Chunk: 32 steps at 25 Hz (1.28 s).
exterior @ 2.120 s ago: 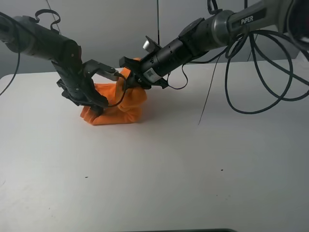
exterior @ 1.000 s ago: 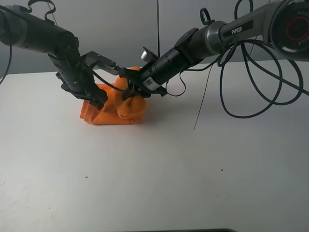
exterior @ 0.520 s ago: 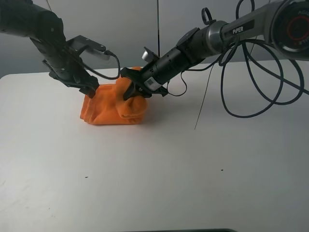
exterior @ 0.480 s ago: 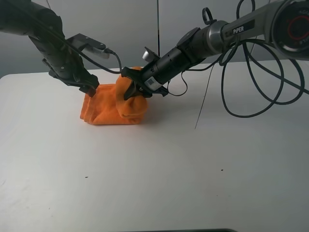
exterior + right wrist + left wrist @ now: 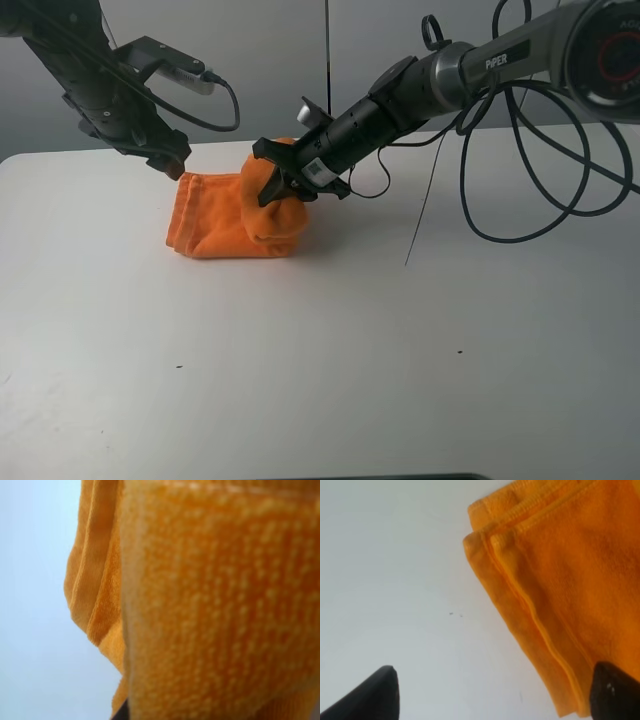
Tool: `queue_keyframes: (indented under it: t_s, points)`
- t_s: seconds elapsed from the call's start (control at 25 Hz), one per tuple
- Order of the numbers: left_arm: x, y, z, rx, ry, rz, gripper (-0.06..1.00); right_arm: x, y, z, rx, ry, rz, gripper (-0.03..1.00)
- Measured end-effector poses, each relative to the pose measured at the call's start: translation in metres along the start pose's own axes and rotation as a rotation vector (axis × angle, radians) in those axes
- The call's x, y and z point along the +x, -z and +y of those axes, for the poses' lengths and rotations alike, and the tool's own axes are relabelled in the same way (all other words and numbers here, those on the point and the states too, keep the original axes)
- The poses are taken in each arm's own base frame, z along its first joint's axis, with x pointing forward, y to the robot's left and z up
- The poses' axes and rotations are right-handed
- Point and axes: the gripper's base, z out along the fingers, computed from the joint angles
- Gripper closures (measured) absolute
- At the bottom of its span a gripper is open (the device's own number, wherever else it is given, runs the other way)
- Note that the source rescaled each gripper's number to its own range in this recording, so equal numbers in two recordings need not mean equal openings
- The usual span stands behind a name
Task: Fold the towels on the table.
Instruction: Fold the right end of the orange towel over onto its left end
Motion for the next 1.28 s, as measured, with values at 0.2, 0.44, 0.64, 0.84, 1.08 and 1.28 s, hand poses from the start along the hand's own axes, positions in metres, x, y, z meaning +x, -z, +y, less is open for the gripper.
queue_keyframes:
  t_s: [0.2, 0.44, 0.64, 0.84, 1.08, 1.28]
  points:
    - [-0.001, 0.018, 0.007, -0.023, 0.003, -0.034, -0.04, 0.000, 0.000, 0.000, -0.001, 0.005, 0.002, 0.87]
    - [0.004, 0.043, 0.032, -0.061, 0.066, -0.072, -0.04, 0.000, 0.000, 0.000, -0.001, 0.004, 0.002, 0.87]
    - [0.010, 0.070, 0.050, -0.095, 0.115, -0.110, -0.04, 0.000, 0.000, 0.000, -0.001, 0.007, 0.002, 0.87]
    - [0.013, 0.092, 0.054, -0.112, 0.136, -0.151, -0.04, 0.000, 0.001, 0.003, -0.023, 0.036, 0.009, 0.61]
    - [0.016, 0.114, 0.057, -0.123, 0.165, -0.204, -0.04, -0.002, 0.014, 0.025, -0.107, 0.111, 0.023, -0.02]
    - [0.018, 0.139, 0.060, -0.142, 0.175, -0.271, -0.04, -0.002, 0.023, 0.061, -0.124, 0.208, -0.021, -0.03]
